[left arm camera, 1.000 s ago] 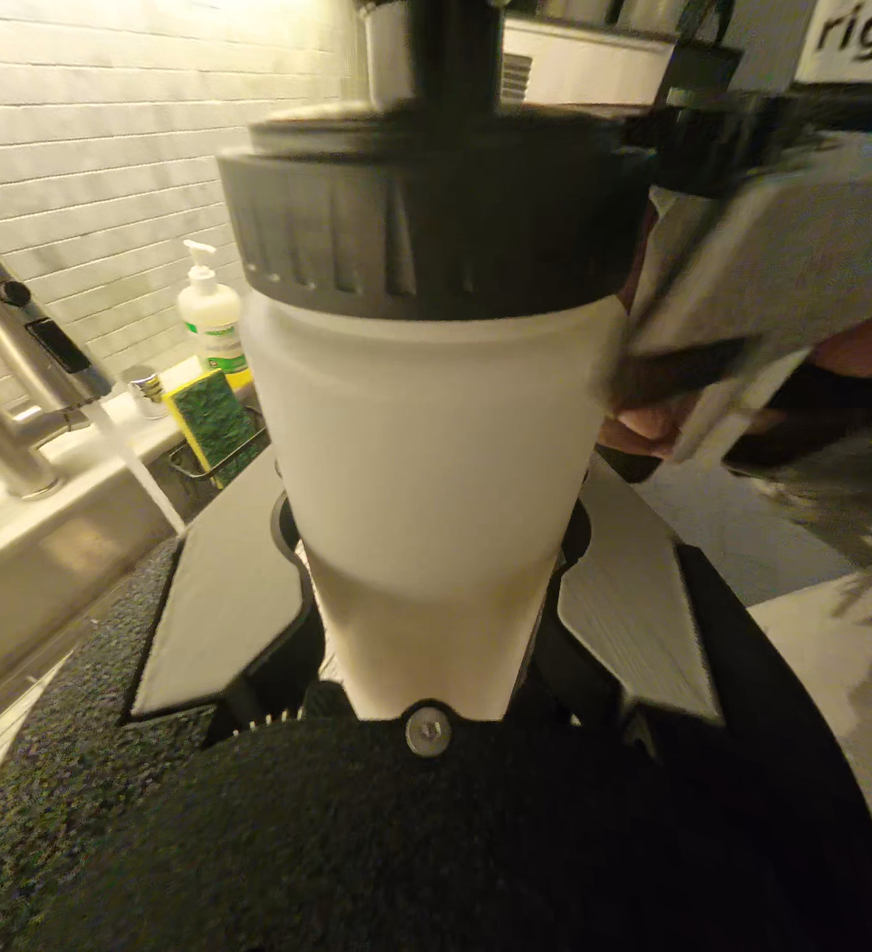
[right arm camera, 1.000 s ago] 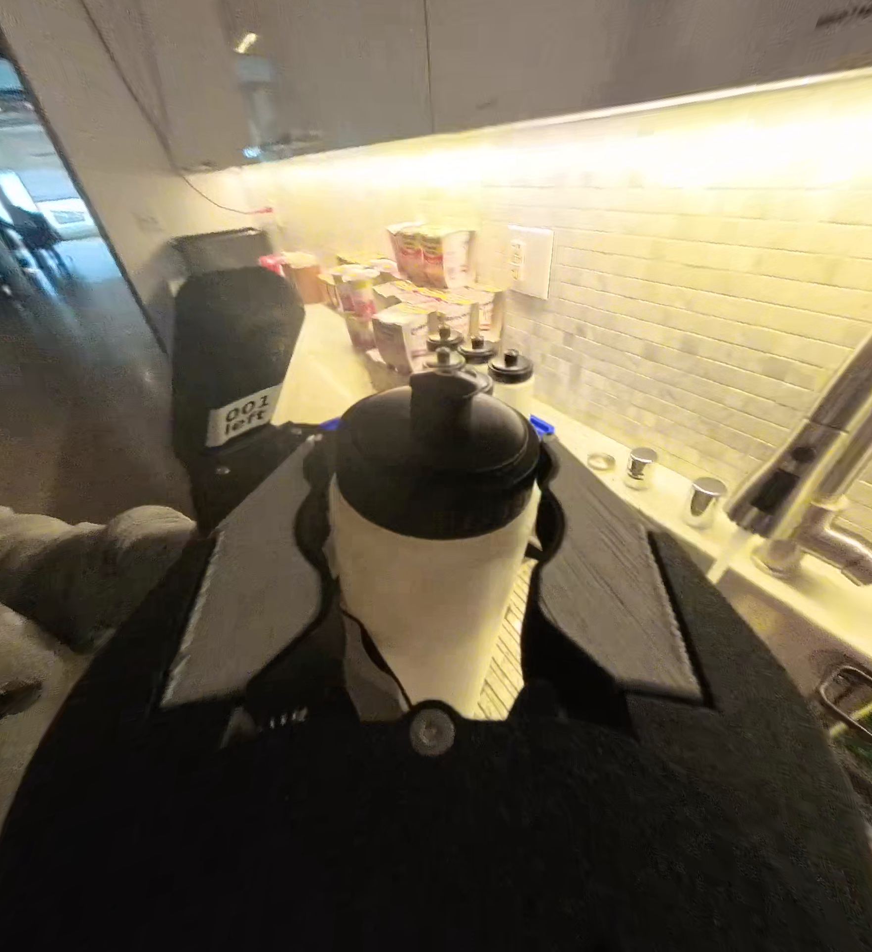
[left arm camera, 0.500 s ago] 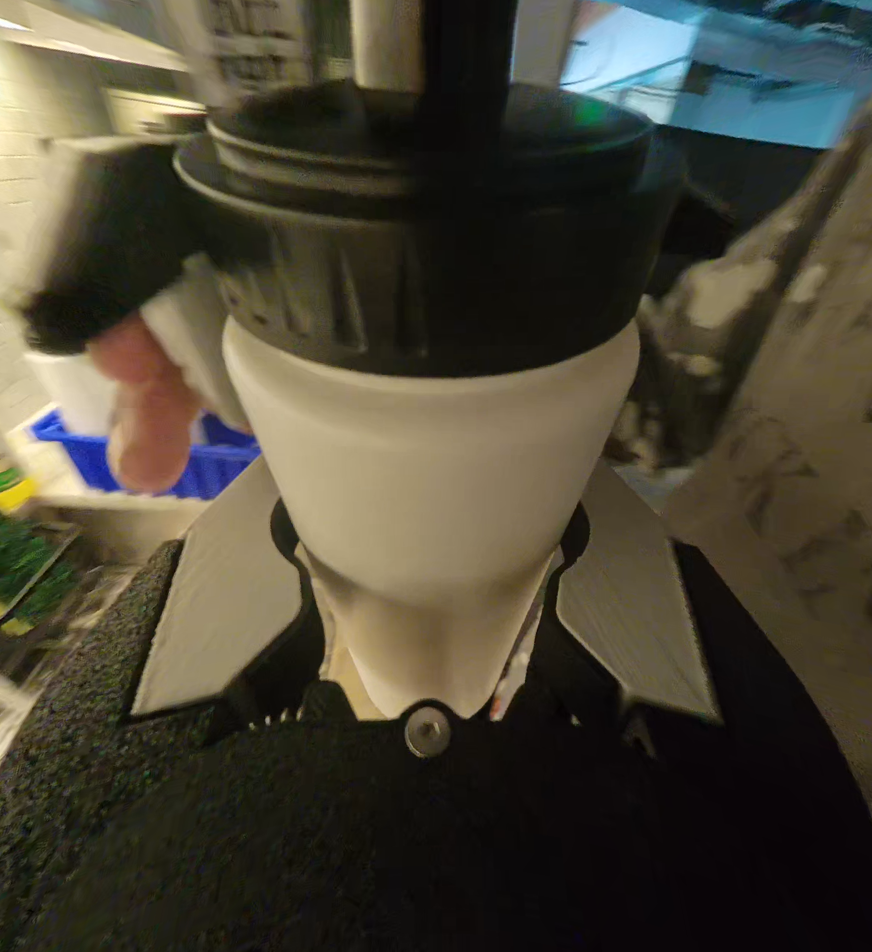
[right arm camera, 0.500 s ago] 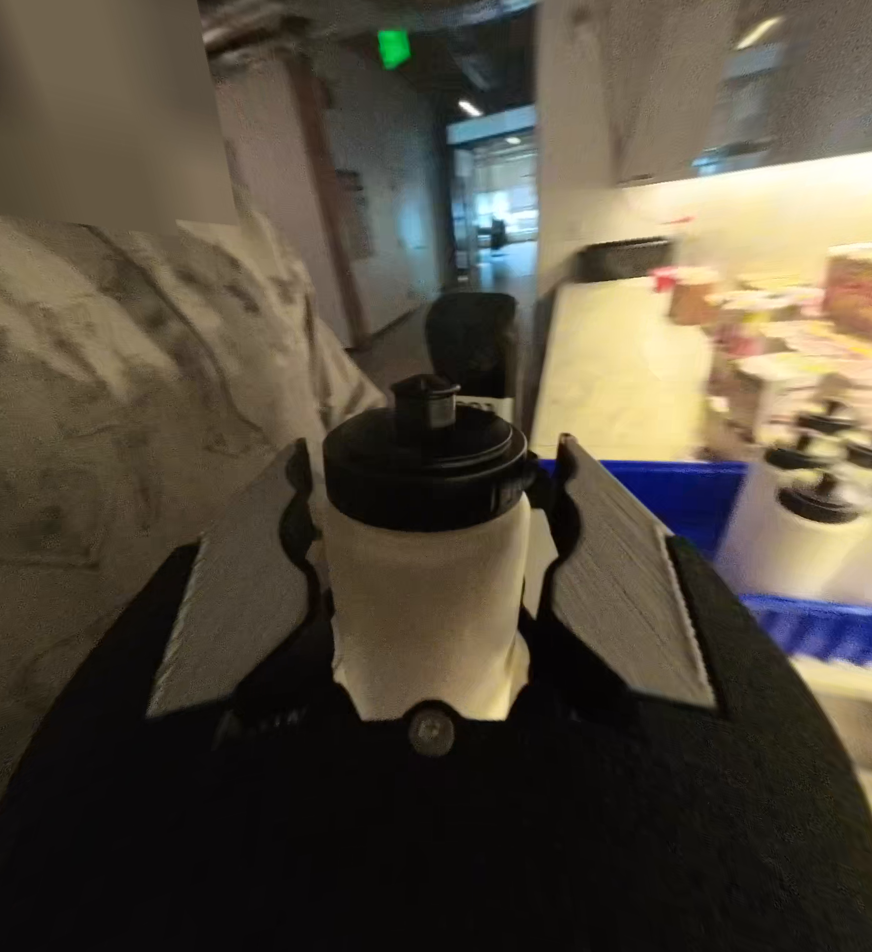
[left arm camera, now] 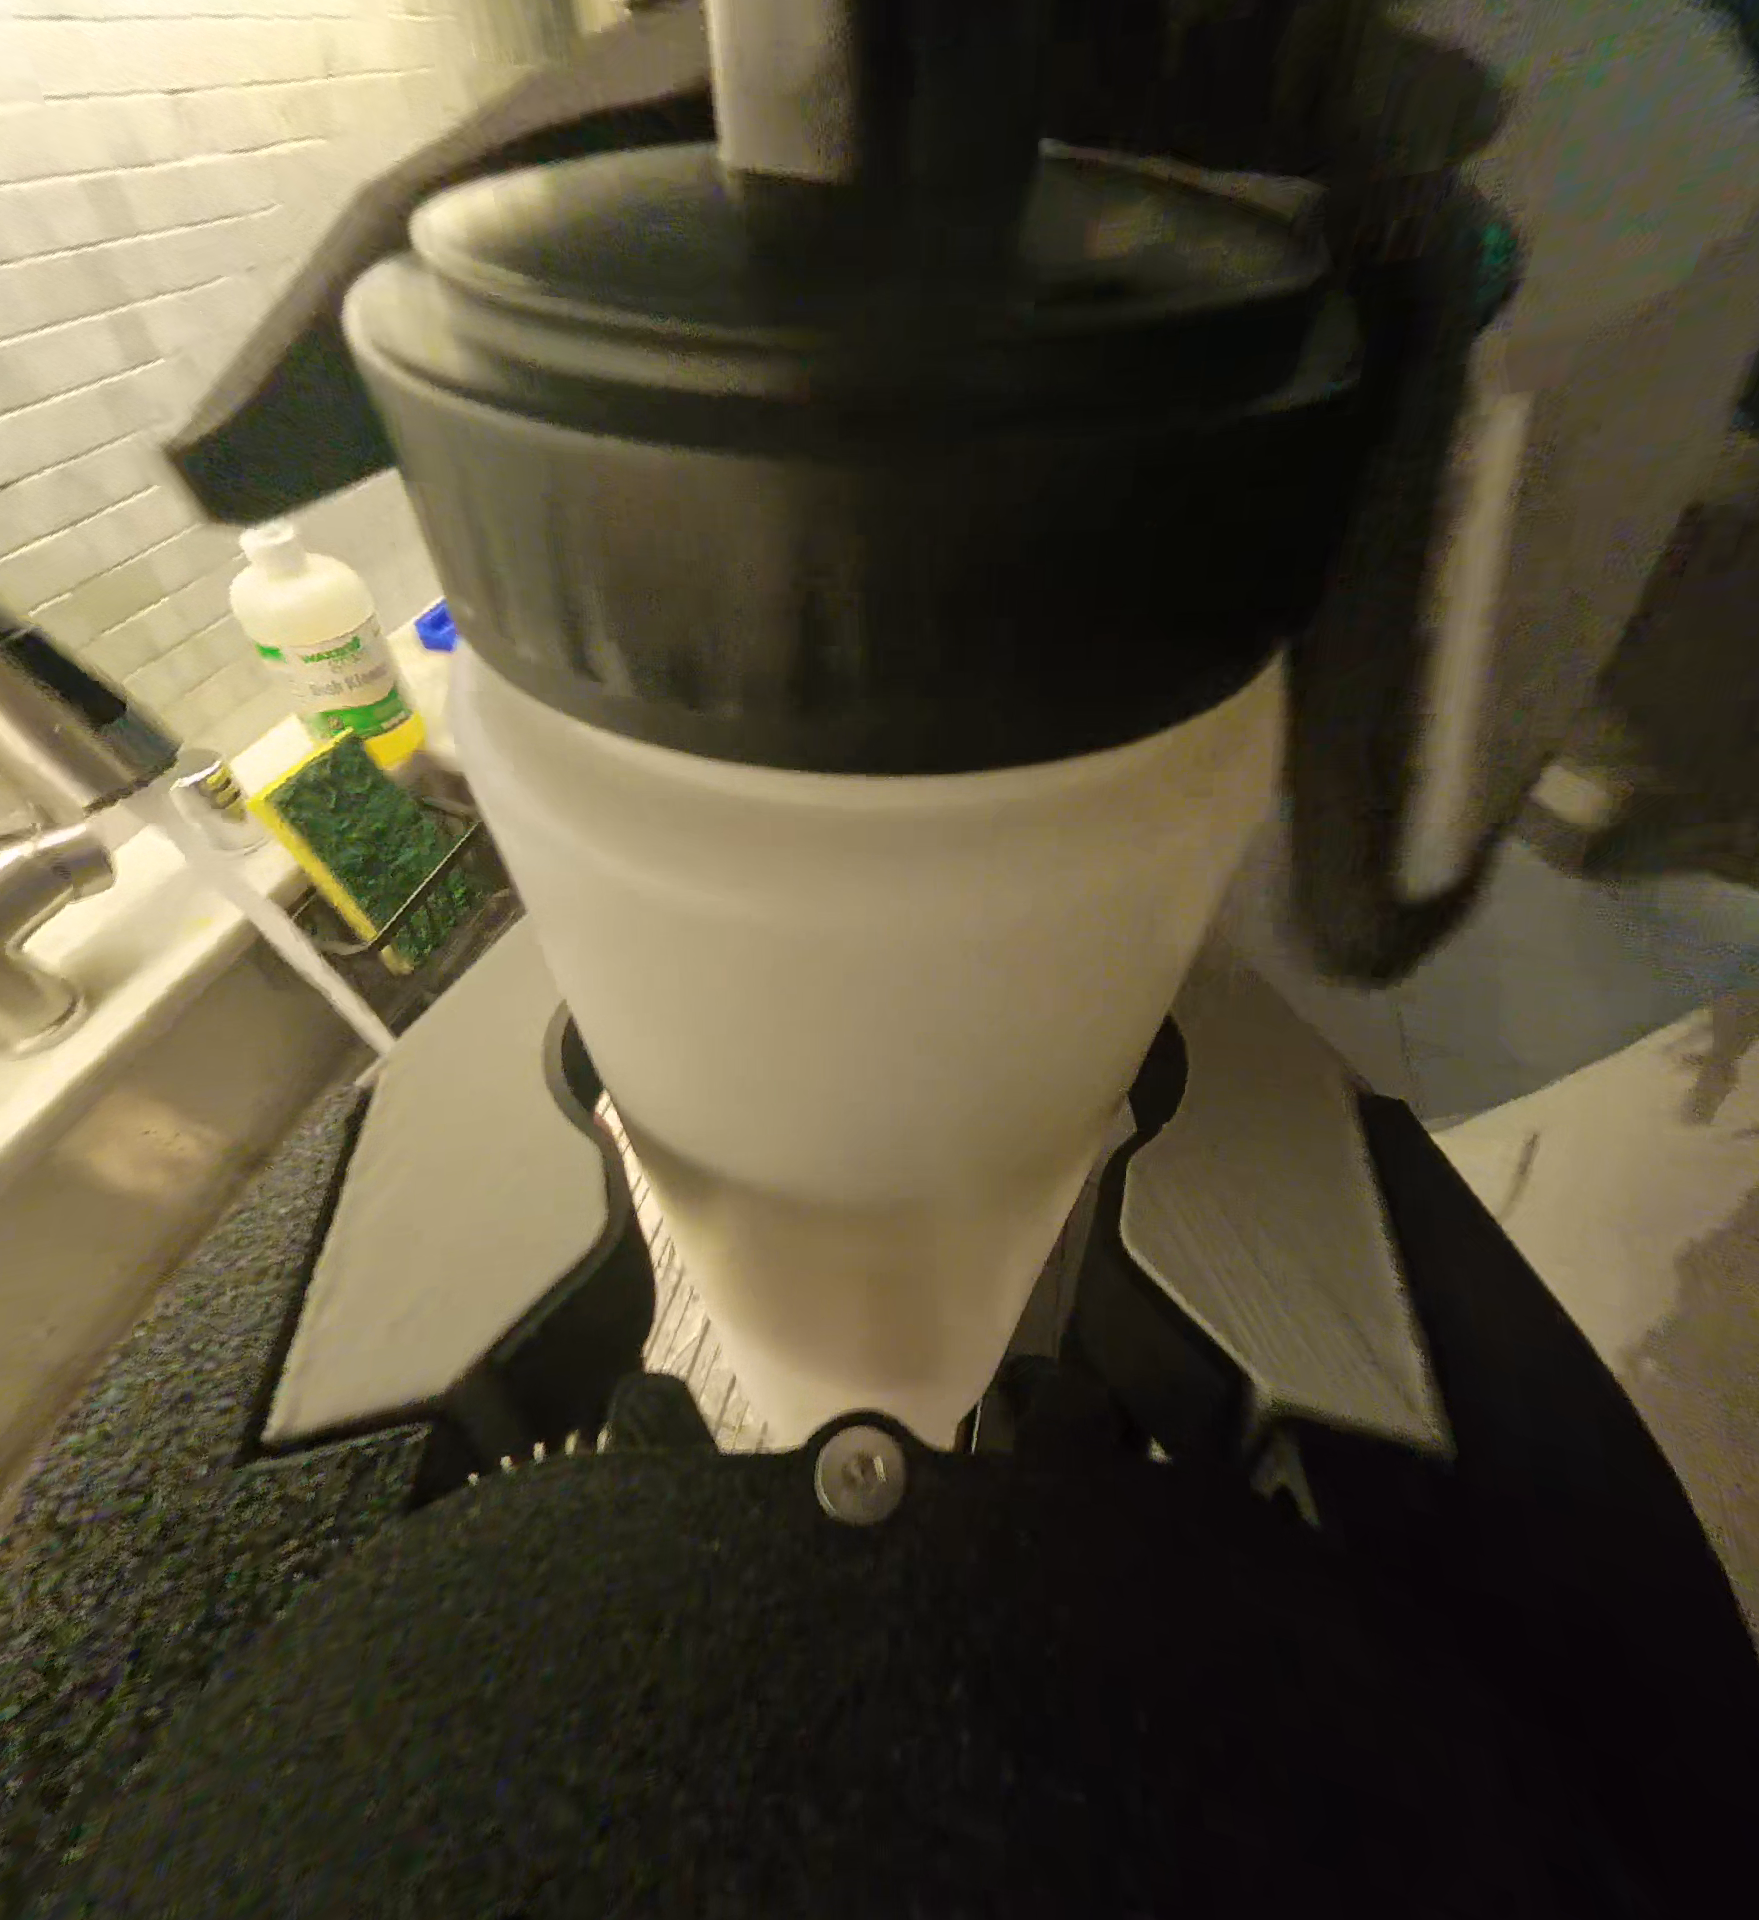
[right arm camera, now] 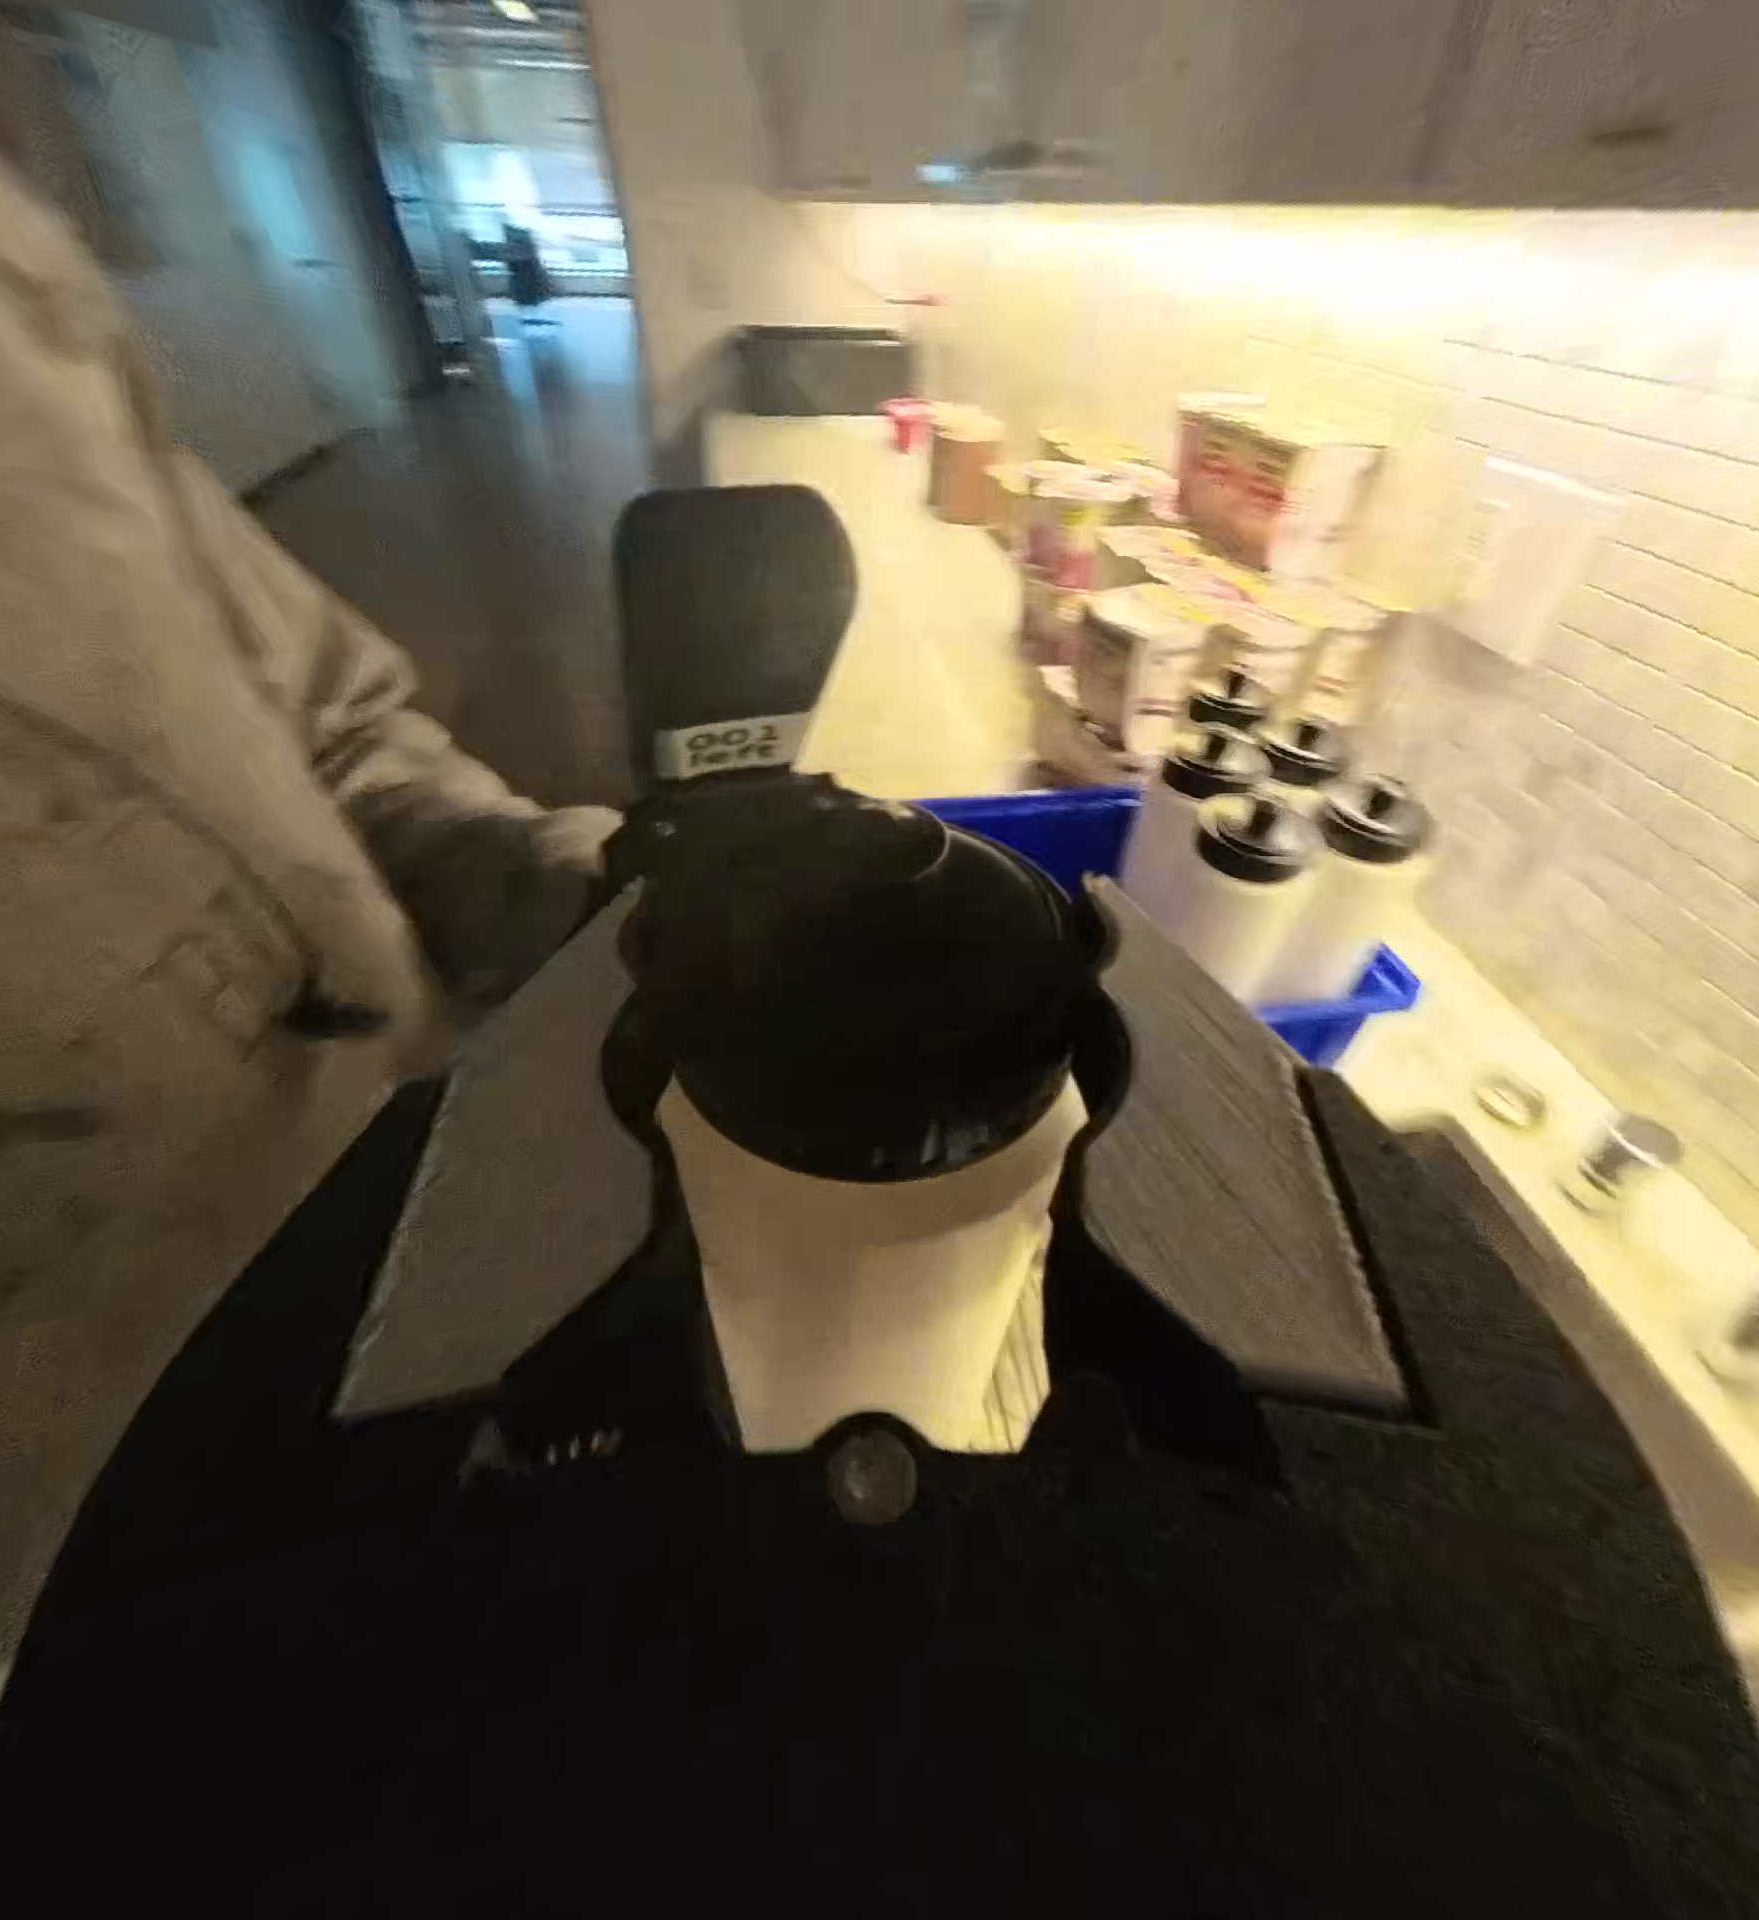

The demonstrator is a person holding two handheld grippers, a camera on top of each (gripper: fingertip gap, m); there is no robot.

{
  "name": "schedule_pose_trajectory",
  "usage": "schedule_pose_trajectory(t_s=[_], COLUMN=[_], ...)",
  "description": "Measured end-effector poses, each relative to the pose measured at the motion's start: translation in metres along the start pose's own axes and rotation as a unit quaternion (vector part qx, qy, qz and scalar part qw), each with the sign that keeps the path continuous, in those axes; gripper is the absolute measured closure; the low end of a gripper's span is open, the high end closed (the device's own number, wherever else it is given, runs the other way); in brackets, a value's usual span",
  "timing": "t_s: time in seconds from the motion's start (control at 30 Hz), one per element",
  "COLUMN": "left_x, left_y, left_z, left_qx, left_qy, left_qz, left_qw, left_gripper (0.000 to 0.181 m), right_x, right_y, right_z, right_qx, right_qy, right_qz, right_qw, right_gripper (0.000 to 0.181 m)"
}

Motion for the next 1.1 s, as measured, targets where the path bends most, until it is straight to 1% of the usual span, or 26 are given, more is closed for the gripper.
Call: schedule_pose_trajectory(t_s=[0.03, 0.07, 0.1, 0.13, 0.17, 0.2, 0.23, 0.27, 0.3, 0.33, 0.4, 0.47, 0.53, 0.6, 0.63, 0.67, 0.7, 0.73, 0.8, 0.83, 0.9, 0.97, 1.0, 1.03, 1.07, 1.1], left_x=[-0.002, -0.005, -0.009, -0.012, -0.014, -0.015, -0.016, -0.018, -0.018, -0.016, -0.012, -0.005, 0.001, 0.006, 0.008, 0.009, 0.011, 0.011, 0.006, 0.003, -0.004, -0.01, -0.011, -0.013, -0.015, -0.016], left_y=[0.003, 0.005, 0.008, 0.01, 0.01, 0.009, 0.009, 0.01, 0.011, 0.012, 0.015, 0.015, 0.012, 0.006, 0.004, 0.002, 0.001, 0.001, 0.002, 0.002, 0.001, 0.0, -0.001, -0.003, -0.003, -0.004], left_z=[-0.008, -0.019, -0.03, -0.039, -0.043, -0.043, -0.04, -0.034, -0.025, -0.015, 0.0, 0.013, 0.02, 0.023, 0.023, 0.021, 0.021, 0.019, 0.008, 0.001, -0.017, -0.032, -0.038, -0.04, -0.038, -0.034], left_qx=[0.023, 0.053, 0.088, 0.117, 0.131, 0.127, 0.119, 0.105, 0.08, 0.051, 0.008, -0.03, -0.052, -0.067, -0.07, -0.065, -0.059, -0.05, -0.02, -0.002, 0.05, 0.091, 0.101, 0.1, 0.094, 0.081], left_qy=[-0.017, -0.028, -0.027, -0.019, -0.015, -0.013, -0.004, 0.008, 0.014, 0.015, 0.024, 0.031, 0.028, 0.02, 0.017, 0.02, 0.025, 0.027, 0.01, 0.001, -0.004, -0.001, -0.003, -0.002, 0.004, 0.014], left_qz=[-0.004, -0.007, -0.016, -0.022, -0.023, -0.025, -0.029, -0.035, -0.035, -0.031, -0.027, -0.019, -0.009, 0.003, 0.006, 0.005, 0.004, 0.001, -0.009, -0.013, -0.026, -0.036, -0.036, -0.041, -0.045, -0.048], left_qw=[1.0, 0.998, 0.996, 0.993, 0.991, 0.991, 0.992, 0.994, 0.996, 0.998, 0.999, 0.999, 0.998, 0.998, 0.997, 0.998, 0.998, 0.998, 1.0, 1.0, 0.998, 0.995, 0.994, 0.994, 0.995, 0.995], left_gripper=[0.08, 0.08, 0.08, 0.08, 0.08, 0.08, 0.08, 0.08, 0.079, 0.079, 0.079, 0.079, 0.08, 0.08, 0.079, 0.079, 0.08, 0.079, 0.08, 0.08, 0.08, 0.079, 0.079, 0.08, 0.079, 0.079], right_x=[-0.003, -0.006, -0.009, -0.01, -0.012, -0.013, -0.017, -0.021, -0.022, -0.02, -0.014, -0.006, 0.004, 0.006, 0.009, 0.011, 0.012, 0.01, 0.006, 0.004, 0.001, -0.001, -0.002, -0.004, -0.006, -0.008], right_y=[0.003, 0.009, 0.014, 0.017, 0.017, 0.014, 0.011, 0.007, 0.003, 0.002, 0.001, -0.001, -0.003, -0.004, -0.004, -0.005, -0.005, -0.004, 0.001, 0.006, 0.016, 0.022, 0.023, 0.022, 0.022, 0.02], right_z=[0.011, 0.021, 0.027, 0.032, 0.034, 0.032, 0.027, 0.018, 0.009, 0.0, -0.013, -0.019, -0.025, -0.024, -0.026, -0.026, -0.025, -0.022, -0.007, 0.0, 0.012, 0.021, 0.025, 0.024, 0.02, 0.013], right_qx=[-0.082, -0.168, -0.238, -0.287, -0.317, -0.326, -0.318, -0.285, -0.234, -0.164, -0.02, 0.101, 0.202, 0.239, 0.252, 0.236, 0.197, 0.142, -0.008, -0.083, -0.221, -0.304, -0.326, -0.327, -0.307, -0.263], right_qy=[0.021, 0.019, 0.009, 0.014, 0.014, 0.008, -0.009, -0.036, -0.05, -0.053, -0.051, -0.064, -0.09, -0.107, -0.098, -0.086, -0.079, -0.066, -0.031, -0.025, -0.022, -0.014, -0.012, -0.013, -0.021, -0.034], right_qz=[-0.007, -0.012, -0.015, -0.015, -0.014, -0.016, -0.025, -0.042, -0.052, -0.062, -0.071, -0.067, -0.063, -0.074, -0.067, -0.06, -0.055, -0.061, -0.076, -0.075, -0.069, -0.058, -0.057, -0.06, -0.066, -0.077], right_qw=[0.996, 0.986, 0.971, 0.958, 0.948, 0.945, 0.948, 0.957, 0.97, 0.983, 0.996, 0.99, 0.973, 0.962, 0.961, 0.966, 0.976, 0.986, 0.997, 0.993, 0.973, 0.951, 0.944, 0.943, 0.949, 0.961], right_gripper=[0.104, 0.104, 0.104, 0.104, 0.104, 0.104, 0.103, 0.101, 0.088, 0.08, 0.076, 0.076, 0.082, 0.096, 0.103, 0.103, 0.103, 0.103, 0.104, 0.104, 0.104, 0.104, 0.104, 0.104, 0.104, 0.104])
Point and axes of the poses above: each gripper's, where its closed fingertips meet, y back along the fingers, x out of its underside, z = x × y across the jaws, the point moved 2 cm from there along y, back along the fingers, and after that the axes turned 6 degrees about z, right-handed, at the moved point
